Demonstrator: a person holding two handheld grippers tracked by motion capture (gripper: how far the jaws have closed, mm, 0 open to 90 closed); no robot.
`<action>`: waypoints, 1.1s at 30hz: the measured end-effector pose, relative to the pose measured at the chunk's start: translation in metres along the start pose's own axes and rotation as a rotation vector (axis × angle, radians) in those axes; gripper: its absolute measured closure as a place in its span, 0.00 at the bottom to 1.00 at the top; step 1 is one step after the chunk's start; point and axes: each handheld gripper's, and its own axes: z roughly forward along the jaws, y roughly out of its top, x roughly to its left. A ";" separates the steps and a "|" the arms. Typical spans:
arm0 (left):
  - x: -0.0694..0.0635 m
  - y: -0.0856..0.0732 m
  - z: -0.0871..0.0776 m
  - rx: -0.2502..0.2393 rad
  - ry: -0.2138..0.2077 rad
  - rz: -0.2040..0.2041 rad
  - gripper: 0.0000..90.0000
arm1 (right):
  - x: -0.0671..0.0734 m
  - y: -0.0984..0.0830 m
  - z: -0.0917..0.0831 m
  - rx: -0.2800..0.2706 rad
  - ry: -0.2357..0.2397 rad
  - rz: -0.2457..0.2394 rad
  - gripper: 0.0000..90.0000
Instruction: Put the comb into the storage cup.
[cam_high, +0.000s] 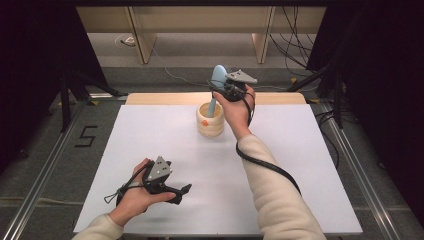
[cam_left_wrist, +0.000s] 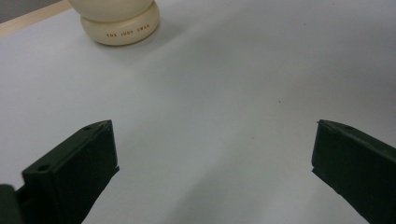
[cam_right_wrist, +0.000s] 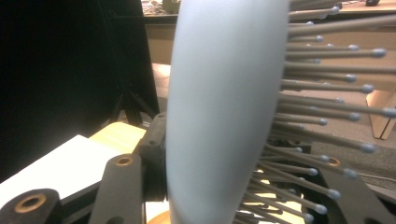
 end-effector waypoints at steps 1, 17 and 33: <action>0.000 0.000 0.000 -0.001 -0.001 0.000 0.00 | 0.000 0.000 0.000 0.002 0.000 0.000 0.56; -0.001 0.000 0.000 0.001 -0.004 0.003 0.00 | 0.001 -0.007 0.003 0.012 -0.004 0.005 0.56; -0.001 0.000 0.000 0.004 -0.004 0.007 0.00 | -0.001 -0.010 0.005 0.019 -0.009 0.013 0.56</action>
